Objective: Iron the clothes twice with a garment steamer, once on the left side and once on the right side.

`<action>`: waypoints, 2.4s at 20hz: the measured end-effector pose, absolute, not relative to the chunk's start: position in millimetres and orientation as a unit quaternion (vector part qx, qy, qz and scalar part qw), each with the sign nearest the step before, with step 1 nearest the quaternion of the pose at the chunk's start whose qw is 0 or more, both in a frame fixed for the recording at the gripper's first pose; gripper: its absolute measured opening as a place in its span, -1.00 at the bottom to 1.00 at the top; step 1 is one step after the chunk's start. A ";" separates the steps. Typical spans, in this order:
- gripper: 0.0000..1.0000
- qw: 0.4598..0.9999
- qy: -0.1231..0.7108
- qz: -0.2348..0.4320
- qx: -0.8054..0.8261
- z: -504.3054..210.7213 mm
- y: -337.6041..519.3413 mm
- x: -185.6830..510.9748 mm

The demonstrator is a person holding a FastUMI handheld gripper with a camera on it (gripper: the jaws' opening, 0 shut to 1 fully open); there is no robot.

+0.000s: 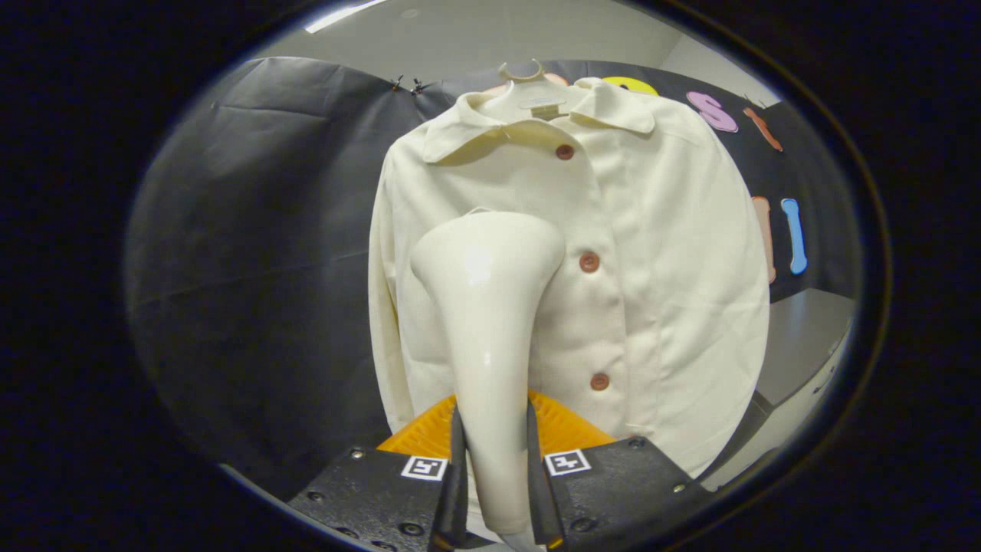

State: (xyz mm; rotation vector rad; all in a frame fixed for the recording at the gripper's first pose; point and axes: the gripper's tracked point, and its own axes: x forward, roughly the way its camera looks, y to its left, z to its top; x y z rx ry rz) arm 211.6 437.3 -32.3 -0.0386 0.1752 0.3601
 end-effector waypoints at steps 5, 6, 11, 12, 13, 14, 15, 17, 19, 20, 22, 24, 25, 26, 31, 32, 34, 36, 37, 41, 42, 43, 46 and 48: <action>-0.37 0.980 0.109 0.165 -0.034 -68.7 432.5 210.9; -0.37 0.979 0.118 0.163 -0.037 -78.7 430.2 210.0; -0.37 0.974 0.161 0.149 -0.053 -132.0 417.8 204.0; -0.37 0.973 0.169 0.146 -0.057 -143.0 415.4 201.4; -0.37 0.971 0.180 0.146 -0.064 -154.6 413.9 199.8; -0.37 0.968 0.190 0.150 -0.067 -165.3 413.2 198.1; -0.37 0.965 0.204 0.151 -0.068 -177.8 411.4 194.9; -0.36 0.959 0.232 0.146 -0.072 -203.6 407.3 188.9; -0.36 0.952 0.258 0.146 -0.080 -228.8 402.3 182.5; -0.36 0.947 0.272 0.147 -0.084 -239.9 399.5 179.5; -0.36 0.939 0.297 0.144 -0.093 -262.7 394.7 175.1; -0.36 0.931 0.320 0.144 -0.098 -279.5 391.4 169.9; -0.36 0.929 0.326 0.144 -0.101 -284.7 391.2 169.2; -0.36 0.924 0.336 0.144 -0.110 -290.7 389.4 167.6; -0.35 0.910 0.364 0.147 -0.132 -312.5 382.6 159.3; -0.35 0.908 0.369 0.147 -0.132 -314.4 381.4 156.8; -0.35 0.905 0.376 0.152 -0.127 -315.8 381.6 153.5; -0.38 0.903 0.381 0.159 -0.117 -306.8 380.9 143.8; -0.38 0.903 0.380 0.165 -0.115 -299.2 380.2 137.1; -0.38 0.905 0.365 0.182 -0.121 -258.6 378.5 110.7; -0.38 0.906 0.360 0.187 -0.121 -244.7 378.7 104.3; -0.38 0.908 0.354 0.189 -0.123 -230.3 378.1 98.5; -0.38 0.912 0.341 0.193 -0.116 -183.0 372.1 81.5; -0.38 0.920 0.325 0.194 -0.105 -148.0 366.8 75.6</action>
